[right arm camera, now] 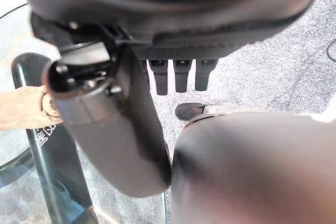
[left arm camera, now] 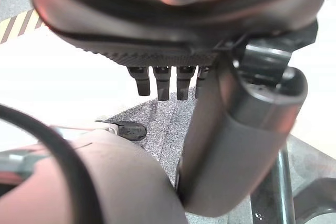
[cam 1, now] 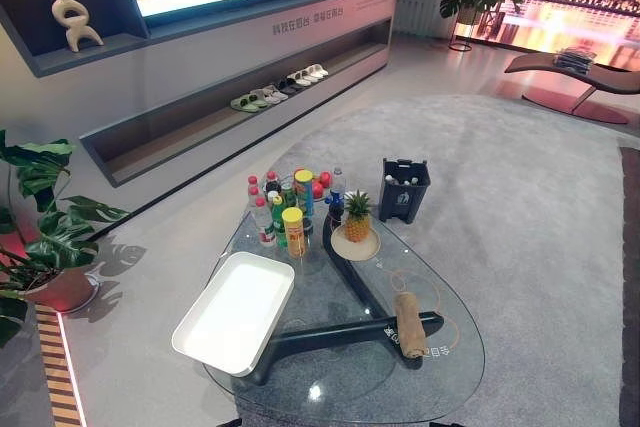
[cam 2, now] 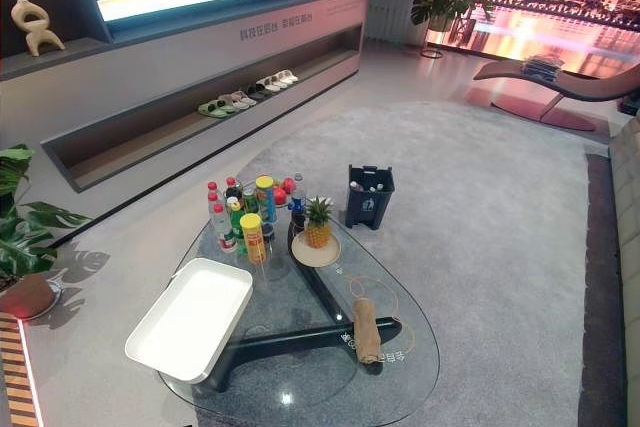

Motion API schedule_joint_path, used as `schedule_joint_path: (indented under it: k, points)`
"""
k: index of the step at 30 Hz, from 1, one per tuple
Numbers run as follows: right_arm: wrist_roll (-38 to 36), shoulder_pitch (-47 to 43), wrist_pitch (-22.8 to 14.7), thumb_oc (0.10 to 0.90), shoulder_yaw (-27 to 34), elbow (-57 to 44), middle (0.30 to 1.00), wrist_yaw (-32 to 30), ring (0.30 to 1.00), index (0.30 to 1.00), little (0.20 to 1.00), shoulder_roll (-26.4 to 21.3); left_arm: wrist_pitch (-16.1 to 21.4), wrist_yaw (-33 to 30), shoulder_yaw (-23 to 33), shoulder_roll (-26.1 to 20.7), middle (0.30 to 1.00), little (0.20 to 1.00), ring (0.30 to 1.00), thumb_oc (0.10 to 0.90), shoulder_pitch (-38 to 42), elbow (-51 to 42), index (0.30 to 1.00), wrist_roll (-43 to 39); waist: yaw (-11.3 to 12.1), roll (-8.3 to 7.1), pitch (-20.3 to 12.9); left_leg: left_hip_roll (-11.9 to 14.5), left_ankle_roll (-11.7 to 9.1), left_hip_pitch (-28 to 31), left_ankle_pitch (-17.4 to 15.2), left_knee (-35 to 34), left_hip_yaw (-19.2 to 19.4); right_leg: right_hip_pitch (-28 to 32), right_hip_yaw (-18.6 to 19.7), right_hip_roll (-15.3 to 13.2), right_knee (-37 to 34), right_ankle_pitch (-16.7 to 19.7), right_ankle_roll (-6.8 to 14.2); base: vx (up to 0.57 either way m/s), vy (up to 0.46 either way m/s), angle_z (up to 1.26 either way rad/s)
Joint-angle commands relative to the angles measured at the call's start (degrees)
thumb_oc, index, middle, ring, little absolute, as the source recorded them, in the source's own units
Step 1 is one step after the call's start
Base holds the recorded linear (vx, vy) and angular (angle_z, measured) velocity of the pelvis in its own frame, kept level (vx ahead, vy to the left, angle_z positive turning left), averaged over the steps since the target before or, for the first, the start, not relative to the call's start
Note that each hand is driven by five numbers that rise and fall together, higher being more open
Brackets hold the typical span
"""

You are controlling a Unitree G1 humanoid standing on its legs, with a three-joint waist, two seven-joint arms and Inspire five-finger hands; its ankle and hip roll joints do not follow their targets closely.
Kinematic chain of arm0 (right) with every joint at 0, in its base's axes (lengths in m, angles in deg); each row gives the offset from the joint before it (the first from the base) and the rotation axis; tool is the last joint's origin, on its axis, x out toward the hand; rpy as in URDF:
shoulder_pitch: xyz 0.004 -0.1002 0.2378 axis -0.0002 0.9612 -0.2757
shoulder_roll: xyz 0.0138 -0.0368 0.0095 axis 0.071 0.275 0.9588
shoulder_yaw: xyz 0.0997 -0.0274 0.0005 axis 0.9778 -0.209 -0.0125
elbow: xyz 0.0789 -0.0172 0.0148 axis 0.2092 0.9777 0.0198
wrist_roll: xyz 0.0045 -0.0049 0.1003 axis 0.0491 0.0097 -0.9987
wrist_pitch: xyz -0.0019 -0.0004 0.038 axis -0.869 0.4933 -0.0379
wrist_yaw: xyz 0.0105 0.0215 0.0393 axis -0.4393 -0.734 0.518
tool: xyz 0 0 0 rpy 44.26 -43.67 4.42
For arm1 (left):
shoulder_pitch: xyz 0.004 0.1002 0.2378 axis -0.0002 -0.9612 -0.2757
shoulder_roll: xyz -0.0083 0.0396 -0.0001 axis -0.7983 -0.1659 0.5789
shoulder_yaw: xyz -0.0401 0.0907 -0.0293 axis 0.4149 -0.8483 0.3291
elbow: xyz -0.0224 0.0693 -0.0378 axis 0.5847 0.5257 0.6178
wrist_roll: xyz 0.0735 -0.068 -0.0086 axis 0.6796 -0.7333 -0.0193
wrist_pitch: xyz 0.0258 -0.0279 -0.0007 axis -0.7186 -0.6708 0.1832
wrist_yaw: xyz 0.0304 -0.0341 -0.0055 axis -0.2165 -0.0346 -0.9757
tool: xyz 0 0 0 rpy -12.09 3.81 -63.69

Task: Wipe the table with a cloth and put it in the basket.

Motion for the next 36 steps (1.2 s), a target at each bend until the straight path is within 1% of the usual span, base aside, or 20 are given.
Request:
schedule_joint_path:
  k: [1, 13, 16, 17, 19, 20, 24, 26, 28, 30, 34, 35, 36]
  points:
    - [2.3, -1.3, 0.3, 0.8, -3.4, 5.2, 0.9, 0.6, 0.9, 0.9, 0.9, 2.1, 1.4, -0.8, -0.6, 2.2, 0.9, 0.9, 0.9, 0.8, 3.5, 4.2, 0.9, 0.1, -0.5, -1.39, 1.6, -2.6, 1.9, -1.5, 0.1, -0.1, 0.4, 2.7, -0.5, -1.2, 0.4, -1.4, 0.7, 0.0, 0.0, 0.0]
    - [2.2, -1.2, -4.0, 0.8, -3.4, 4.6, 0.9, -1.4, 0.9, 0.9, 0.9, 1.6, 3.2, -2.3, -0.4, 1.7, 0.9, 0.9, 0.9, 0.8, 3.0, 3.9, 0.9, 1.3, -0.4, -1.61, 2.6, -2.3, 1.7, -1.9, 0.4, -0.1, 0.7, 2.1, -0.5, -1.2, 0.4, -1.1, 0.9, 0.0, 0.0, 0.0]
    - [1.2, -1.2, -6.4, 0.8, -3.3, 4.2, 0.9, -3.3, 0.9, 0.9, 0.9, 1.5, 4.2, -2.4, -0.4, 1.6, 0.9, 0.9, 0.9, 0.8, 2.9, 3.7, 0.9, 1.8, -0.4, -1.68, 3.1, -2.2, 1.7, -2.3, 0.5, -0.1, 0.9, 1.6, -0.5, -1.2, 0.5, -0.9, 0.9, 0.0, -0.006, -0.04]
    - [0.0, -1.2, -9.0, 0.8, -2.9, 3.3, 0.9, -6.3, 0.9, 0.9, 0.9, 1.4, 4.9, -2.8, -0.7, 1.6, 0.9, 0.9, 0.9, 0.8, 2.7, 3.4, 0.9, 1.6, -0.5, -1.75, 3.7, -2.2, 1.7, -2.5, 0.6, 0.0, 1.1, 1.2, -0.3, -1.2, 0.5, -0.7, 0.9, 0.0, -0.01, -0.09]
    - [-0.1, -1.1, -10.6, 0.8, -2.4, 2.6, 0.9, -8.0, 0.9, 0.9, 0.9, 1.2, 5.2, -2.8, -0.7, 1.6, 0.9, 0.9, 0.9, 0.8, 2.5, 3.1, 0.9, 1.3, -0.6, -1.78, 4.0, -2.2, 1.7, -2.7, 0.6, 0.3, 1.2, 0.9, -0.2, -1.2, 0.5, -0.5, 1.0, 0.0, -0.007, -0.11]
    - [-0.1, -1.1, -10.6, 0.8, -2.4, 2.6, 0.9, -8.0, 0.9, 0.9, 0.9, 1.2, 5.2, -2.8, -0.7, 1.6, 0.9, 0.9, 0.9, 0.8, 2.5, 3.1, 0.9, 1.3, -0.6, -1.78, 4.0, -2.2, 1.7, -2.7, 0.6, 0.3, 1.2, 0.9, -0.2, -1.2, 0.5, -0.5, 1.0, 0.0, -0.005, -0.08]
    - [1.2, -0.5, -16.7, 0.8, -2.2, -1.1, 0.9, -12.5, 0.9, 0.9, 0.9, 1.4, 5.4, -3.3, -1.1, 1.9, 0.9, 0.9, 0.9, 0.8, 1.9, 1.9, 0.9, 0.2, -1.1, -2.08, 5.4, -2.4, 2.0, -4.5, -0.4, 3.1, 1.8, -0.6, 0.8, -1.2, 0.9, -0.1, 0.7, 0.0, -0.004, -0.04]
    - [1.2, -0.5, -17.3, 0.8, -2.3, -1.4, 0.9, -12.9, 0.9, 0.9, 0.9, 1.5, 5.4, -3.4, -1.1, 2.0, 0.9, 0.9, 0.9, 0.8, 1.9, 1.7, 0.9, 0.1, -1.1, -2.1, 5.6, -2.5, 2.0, -4.7, -0.5, 3.4, 1.8, -0.8, 0.8, -1.2, 0.9, -0.1, 0.7, -0.05, -0.004, -0.05]
    - [-0.8, -1.7, -19.9, 0.8, -3.5, -5.5, 0.9, -15.6, 0.9, 0.9, 0.9, 1.4, 5.6, -4.1, -2.4, 1.9, 0.9, 0.9, 0.9, 0.8, 3.0, 0.2, 0.9, -1.4, -1.3, -2.0, 7.5, -2.4, 2.2, -7.0, 0.2, 3.5, 1.4, -3.2, 1.4, -0.8, 1.9, 0.0, 0.4, -0.17, -0.013, -0.05]
    - [-1.4, -2.2, -20.9, 0.8, -3.7, -7.7, 0.9, -16.5, 0.9, 0.9, 0.9, 1.1, 5.5, -4.3, -2.9, 1.7, 0.9, 0.9, 0.9, 0.8, 3.4, -0.9, 0.9, -2.5, -1.5, -1.91, 8.6, -2.3, 2.2, -7.5, 0.6, 2.8, 1.4, -4.1, 1.6, -0.5, 2.0, 0.2, 0.4, -0.11, -0.012, -0.09]
    - [-1.8, -2.9, -22.1, 0.8, -4.4, -11.8, 0.9, -18.2, 0.9, 0.9, 0.9, 0.6, 5.0, -5.1, -3.7, 1.4, 0.9, 0.9, 0.9, 0.8, 4.1, -2.7, 0.9, -3.7, -1.8, -1.86, 10.2, -2.1, 2.1, -9.1, 1.1, 2.9, 1.3, -5.8, 1.8, -0.4, 2.3, 0.4, 0.4, -0.08, -0.017, -0.04]
    - [-2.9, -3.5, -22.1, 0.8, -4.9, -16.2, 0.9, -20.0, 0.9, 0.9, 0.9, -0.1, 4.9, -5.7, -4.4, 1.3, 0.9, 0.9, 0.9, 0.8, 4.5, -4.3, 0.9, -4.7, -1.8, -1.84, 11.8, -2.1, 2.0, -10.6, 1.4, 3.4, 1.1, -7.2, 1.7, -0.4, 2.8, 0.6, 0.3, -0.12, -0.028, -0.01]
    - [-3.2, -3.7, -22.0, 0.8, -5.0, -17.5, 0.9, -20.5, 0.9, 0.9, 0.9, -0.3, 5.0, -5.8, -4.6, 1.2, 0.9, 0.9, 0.9, 0.8, 4.5, -4.8, 0.9, -4.9, -1.8, -1.83, 12.2, -2.1, 2.0, -11.0, 1.5, 3.6, 1.1, -7.6, 1.6, -0.4, 2.9, 0.6, 0.3, -0.11, -0.031, 0.02]
